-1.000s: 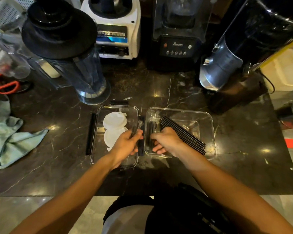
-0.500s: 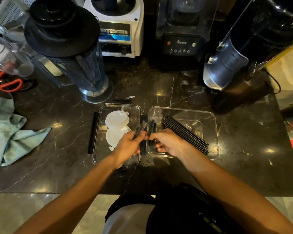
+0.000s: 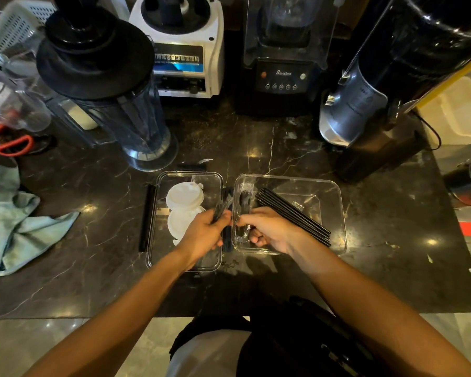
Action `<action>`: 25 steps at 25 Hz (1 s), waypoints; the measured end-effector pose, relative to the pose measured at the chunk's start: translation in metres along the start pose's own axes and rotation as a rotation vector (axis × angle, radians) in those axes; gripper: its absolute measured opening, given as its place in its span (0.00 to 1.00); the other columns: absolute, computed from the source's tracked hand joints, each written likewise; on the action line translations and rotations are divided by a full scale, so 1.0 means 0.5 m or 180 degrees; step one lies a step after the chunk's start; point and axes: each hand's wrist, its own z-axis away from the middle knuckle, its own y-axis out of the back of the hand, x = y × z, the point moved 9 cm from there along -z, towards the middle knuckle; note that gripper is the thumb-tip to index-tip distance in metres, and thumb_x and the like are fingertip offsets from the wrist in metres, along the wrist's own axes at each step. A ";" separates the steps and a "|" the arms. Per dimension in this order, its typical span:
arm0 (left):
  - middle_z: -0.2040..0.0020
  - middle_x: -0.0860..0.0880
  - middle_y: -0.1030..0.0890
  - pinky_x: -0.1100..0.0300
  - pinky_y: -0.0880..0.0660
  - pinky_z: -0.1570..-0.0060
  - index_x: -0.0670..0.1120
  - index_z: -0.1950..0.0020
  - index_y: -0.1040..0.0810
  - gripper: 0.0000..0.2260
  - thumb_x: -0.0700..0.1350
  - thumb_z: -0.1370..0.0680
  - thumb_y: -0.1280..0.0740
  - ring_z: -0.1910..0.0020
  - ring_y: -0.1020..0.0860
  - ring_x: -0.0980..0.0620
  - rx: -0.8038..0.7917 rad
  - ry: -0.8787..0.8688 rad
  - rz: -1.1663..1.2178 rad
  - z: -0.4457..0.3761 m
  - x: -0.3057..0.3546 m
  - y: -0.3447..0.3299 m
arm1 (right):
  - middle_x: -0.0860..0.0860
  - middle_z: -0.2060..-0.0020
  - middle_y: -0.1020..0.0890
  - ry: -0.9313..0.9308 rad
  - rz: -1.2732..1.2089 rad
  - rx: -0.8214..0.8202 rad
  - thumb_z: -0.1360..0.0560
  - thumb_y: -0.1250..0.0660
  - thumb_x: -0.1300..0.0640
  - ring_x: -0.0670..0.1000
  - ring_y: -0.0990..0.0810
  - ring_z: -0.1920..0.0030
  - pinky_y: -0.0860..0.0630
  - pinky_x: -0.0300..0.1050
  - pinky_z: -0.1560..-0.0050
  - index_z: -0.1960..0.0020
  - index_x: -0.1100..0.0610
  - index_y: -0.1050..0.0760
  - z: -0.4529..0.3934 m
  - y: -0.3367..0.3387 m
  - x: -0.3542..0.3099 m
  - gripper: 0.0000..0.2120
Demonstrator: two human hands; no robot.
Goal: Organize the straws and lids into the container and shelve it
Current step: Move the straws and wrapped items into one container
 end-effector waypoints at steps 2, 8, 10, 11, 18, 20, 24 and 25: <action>0.49 0.43 0.13 0.61 0.27 0.71 0.48 0.44 0.18 0.09 0.50 0.16 0.36 0.71 0.24 0.54 -0.0013 0.0024 -0.0125 -0.001 0.001 0.000 | 0.51 0.59 0.16 0.0076 -0.0039 -0.0142 0.22 0.26 0.52 0.46 0.26 0.71 0.34 0.36 0.75 0.41 0.60 0.18 0.007 -0.006 -0.008 0.14; 0.52 0.50 0.14 0.66 0.28 0.74 0.48 0.42 0.19 0.07 0.47 0.16 0.35 0.75 0.25 0.61 0.0236 -0.0044 0.0018 -0.002 0.010 0.010 | 0.50 0.64 0.21 0.0210 -0.0085 0.0063 0.24 0.25 0.60 0.44 0.33 0.74 0.41 0.37 0.76 0.37 0.65 0.24 0.017 0.012 -0.015 0.18; 0.54 0.50 0.14 0.68 0.28 0.72 0.47 0.42 0.19 0.08 0.48 0.17 0.34 0.74 0.24 0.63 0.0436 -0.0173 0.0266 -0.005 0.030 0.019 | 0.47 0.70 0.24 0.0336 0.0040 0.0116 0.23 0.27 0.60 0.43 0.34 0.75 0.41 0.37 0.76 0.47 0.61 0.23 0.031 0.020 -0.034 0.07; 0.54 0.50 0.14 0.68 0.28 0.70 0.46 0.43 0.19 0.10 0.51 0.17 0.33 0.72 0.24 0.63 0.0405 -0.0263 0.0415 -0.008 0.044 0.015 | 0.45 0.73 0.26 0.0413 0.0108 0.0091 0.22 0.28 0.60 0.44 0.35 0.76 0.41 0.38 0.75 0.52 0.59 0.23 0.042 0.024 -0.048 0.05; 0.61 0.55 0.14 0.67 0.21 0.63 0.43 0.44 0.20 0.14 0.54 0.20 0.29 0.61 0.15 0.60 -0.0282 -0.0798 0.1195 -0.001 0.173 -0.063 | 0.48 0.75 0.29 0.0989 0.0703 -0.0203 0.20 0.30 0.61 0.45 0.34 0.77 0.40 0.42 0.72 0.52 0.60 0.24 0.124 0.042 -0.170 0.04; 0.51 0.47 0.12 0.56 0.17 0.52 0.41 0.40 0.19 0.19 0.55 0.22 0.27 0.50 0.13 0.50 -0.0537 -0.0597 0.1475 -0.009 0.186 -0.092 | 0.50 0.73 0.27 0.1017 0.0847 -0.0289 0.20 0.29 0.62 0.44 0.33 0.77 0.32 0.47 0.70 0.47 0.63 0.23 0.139 0.042 -0.183 0.05; 0.47 0.42 0.13 0.56 0.18 0.49 0.41 0.41 0.19 0.16 0.50 0.23 0.25 0.42 0.15 0.45 -0.0613 -0.0028 0.1511 -0.026 0.158 -0.137 | 0.49 0.75 0.23 0.0901 0.1225 -0.0281 0.20 0.28 0.60 0.47 0.28 0.76 0.23 0.63 0.51 0.40 0.63 0.22 0.147 0.043 -0.165 0.11; 0.49 0.44 0.12 0.59 0.18 0.53 0.42 0.42 0.20 0.15 0.49 0.23 0.25 0.43 0.15 0.48 -0.0508 0.0073 0.1536 -0.028 0.149 -0.140 | 0.51 0.73 0.21 0.0913 0.1295 -0.0264 0.19 0.28 0.59 0.47 0.26 0.74 0.23 0.58 0.56 0.39 0.63 0.22 0.147 0.042 -0.163 0.12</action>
